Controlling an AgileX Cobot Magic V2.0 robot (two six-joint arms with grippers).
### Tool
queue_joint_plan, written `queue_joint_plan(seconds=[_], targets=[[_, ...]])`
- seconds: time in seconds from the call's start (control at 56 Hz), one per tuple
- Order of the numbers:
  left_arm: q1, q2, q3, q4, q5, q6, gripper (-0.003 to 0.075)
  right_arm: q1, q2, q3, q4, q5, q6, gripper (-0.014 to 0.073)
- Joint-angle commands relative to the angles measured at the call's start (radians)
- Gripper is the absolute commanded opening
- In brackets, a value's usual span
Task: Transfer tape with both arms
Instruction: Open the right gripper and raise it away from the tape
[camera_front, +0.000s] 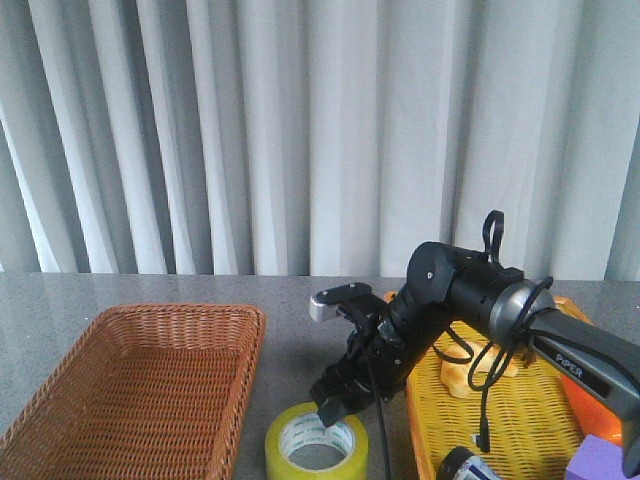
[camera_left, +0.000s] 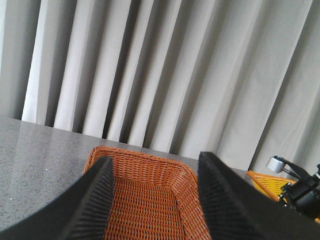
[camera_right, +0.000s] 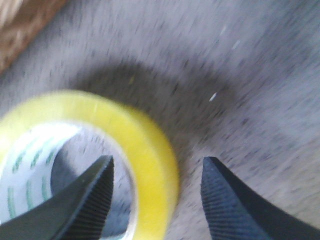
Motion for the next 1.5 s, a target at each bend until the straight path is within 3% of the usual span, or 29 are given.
queue_joint_plan(seconds=[0.0,0.357,0.786,0.822,0.947,1.233,1.483], targets=[[0.0,0.017,-0.033,-0.009,-0.063,-0.005,0.0382,-0.004,-0.111,-0.061,0.008,-0.084,-0.001,0.0416],[0.0,0.017,-0.033,-0.009,-0.063,-0.005,0.0382,-0.005,-0.309,-0.265,-0.106,-0.079,0.06,0.0365],[0.0,0.017,-0.033,-0.01,-0.035,-0.005,0.0382,-0.006,-0.655,-0.239,-0.144,-0.067,0.057,-0.0011],[0.0,0.017,-0.033,-0.01,-0.024,-0.005,0.0382,-0.006,-0.683,-0.207,-0.149,-0.08,0.051,-0.0013],[0.0,0.017,-0.033,-0.01,-0.01,-0.005,0.0382,-0.006,-0.828,0.028,-0.212,-0.193,0.059,-0.0006],[0.0,0.017,-0.033,-0.01,-0.011,-0.005,0.0382,-0.006,-1.281,0.846,-0.351,-0.707,0.251,-0.0006],[0.0,0.035,-0.058,-0.01,-0.032,0.006,0.0375,-0.006,-1.596,1.339,-0.384,-0.753,0.285,-0.0005]])
